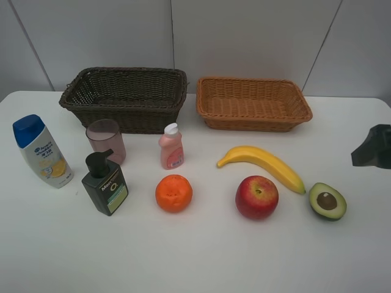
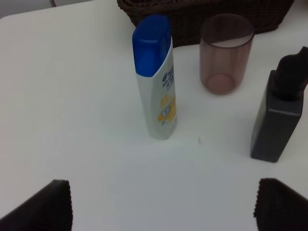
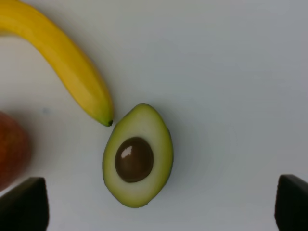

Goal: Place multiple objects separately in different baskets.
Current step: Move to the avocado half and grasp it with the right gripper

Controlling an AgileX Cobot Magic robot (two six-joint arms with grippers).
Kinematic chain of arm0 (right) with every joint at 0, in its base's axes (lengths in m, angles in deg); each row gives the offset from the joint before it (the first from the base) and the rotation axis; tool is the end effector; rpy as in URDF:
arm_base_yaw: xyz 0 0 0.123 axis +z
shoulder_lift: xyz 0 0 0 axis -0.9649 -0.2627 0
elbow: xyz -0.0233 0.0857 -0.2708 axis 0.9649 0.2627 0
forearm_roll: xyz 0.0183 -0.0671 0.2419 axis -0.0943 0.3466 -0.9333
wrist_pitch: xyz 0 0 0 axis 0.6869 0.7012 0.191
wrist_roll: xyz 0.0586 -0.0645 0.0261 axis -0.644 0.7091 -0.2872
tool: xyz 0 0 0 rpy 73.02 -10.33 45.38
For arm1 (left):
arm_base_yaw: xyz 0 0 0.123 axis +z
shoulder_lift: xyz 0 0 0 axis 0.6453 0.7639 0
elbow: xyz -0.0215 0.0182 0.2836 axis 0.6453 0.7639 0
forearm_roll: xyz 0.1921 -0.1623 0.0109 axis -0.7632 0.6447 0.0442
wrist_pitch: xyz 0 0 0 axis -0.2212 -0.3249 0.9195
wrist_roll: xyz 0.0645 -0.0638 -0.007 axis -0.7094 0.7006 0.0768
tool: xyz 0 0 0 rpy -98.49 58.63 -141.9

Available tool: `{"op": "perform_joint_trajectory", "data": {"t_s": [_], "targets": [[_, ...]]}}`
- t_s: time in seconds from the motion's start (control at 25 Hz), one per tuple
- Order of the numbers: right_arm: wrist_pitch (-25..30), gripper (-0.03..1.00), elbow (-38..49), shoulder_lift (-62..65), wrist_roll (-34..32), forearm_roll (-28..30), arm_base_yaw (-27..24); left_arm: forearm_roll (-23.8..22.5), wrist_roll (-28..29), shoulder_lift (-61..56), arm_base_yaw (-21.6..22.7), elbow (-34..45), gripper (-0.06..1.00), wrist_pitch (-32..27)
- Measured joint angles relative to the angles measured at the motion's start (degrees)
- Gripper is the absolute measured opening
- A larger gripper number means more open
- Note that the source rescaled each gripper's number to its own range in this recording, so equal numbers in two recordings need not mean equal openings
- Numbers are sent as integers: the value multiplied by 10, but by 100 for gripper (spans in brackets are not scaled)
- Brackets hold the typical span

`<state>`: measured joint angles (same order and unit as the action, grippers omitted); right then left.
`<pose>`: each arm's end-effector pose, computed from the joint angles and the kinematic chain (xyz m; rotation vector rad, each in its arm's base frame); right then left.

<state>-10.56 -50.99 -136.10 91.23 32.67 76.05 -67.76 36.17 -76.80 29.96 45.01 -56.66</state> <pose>0.1679 0.0032 0.2518 -0.0806 2.6261 -0.0152 0.0026 0.0006 0.2535 0.1901 2.1260 -0.0886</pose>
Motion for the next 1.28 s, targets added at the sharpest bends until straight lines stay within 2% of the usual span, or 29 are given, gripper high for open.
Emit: {"op": "perform_joint_trajectory", "data": {"t_s": [0.68, 1.28], "targets": [[-75, 100, -1, -190, 5, -14, 0, 0, 0, 0, 0, 0, 100, 0], [-107, 100, -1, -305, 6, -20, 0, 0, 0, 0, 0, 0, 100, 0]]}}
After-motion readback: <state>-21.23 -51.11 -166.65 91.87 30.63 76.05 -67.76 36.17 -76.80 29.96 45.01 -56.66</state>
